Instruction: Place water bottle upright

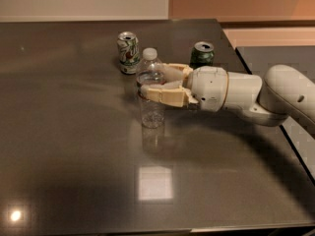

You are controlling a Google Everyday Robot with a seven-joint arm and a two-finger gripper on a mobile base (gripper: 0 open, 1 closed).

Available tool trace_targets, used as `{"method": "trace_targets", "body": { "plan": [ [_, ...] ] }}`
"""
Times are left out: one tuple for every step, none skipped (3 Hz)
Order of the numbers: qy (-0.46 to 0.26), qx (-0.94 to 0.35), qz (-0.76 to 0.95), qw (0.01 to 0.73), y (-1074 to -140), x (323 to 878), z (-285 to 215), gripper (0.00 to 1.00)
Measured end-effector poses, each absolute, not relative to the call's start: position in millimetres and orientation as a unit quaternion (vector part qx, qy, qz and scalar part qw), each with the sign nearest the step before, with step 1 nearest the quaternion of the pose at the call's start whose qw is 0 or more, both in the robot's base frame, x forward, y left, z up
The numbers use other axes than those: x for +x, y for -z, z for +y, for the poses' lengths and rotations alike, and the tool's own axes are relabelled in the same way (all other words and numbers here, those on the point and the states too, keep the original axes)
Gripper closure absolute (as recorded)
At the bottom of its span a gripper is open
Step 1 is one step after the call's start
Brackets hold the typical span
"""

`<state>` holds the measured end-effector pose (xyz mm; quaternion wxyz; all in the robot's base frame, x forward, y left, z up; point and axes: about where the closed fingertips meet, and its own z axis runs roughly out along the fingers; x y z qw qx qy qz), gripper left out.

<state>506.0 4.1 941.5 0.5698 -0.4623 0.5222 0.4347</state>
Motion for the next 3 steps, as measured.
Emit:
{"method": "trace_targets", "body": {
  "plan": [
    [-0.435, -0.465, 0.521, 0.568, -938.3, 506.3, 3.3, 0.13],
    [-0.435, -0.467, 0.52, 0.567, -939.0, 505.5, 5.6, 0.0],
    [-0.435, -0.467, 0.52, 0.567, -939.0, 505.5, 5.7, 0.0]
  ]
}}
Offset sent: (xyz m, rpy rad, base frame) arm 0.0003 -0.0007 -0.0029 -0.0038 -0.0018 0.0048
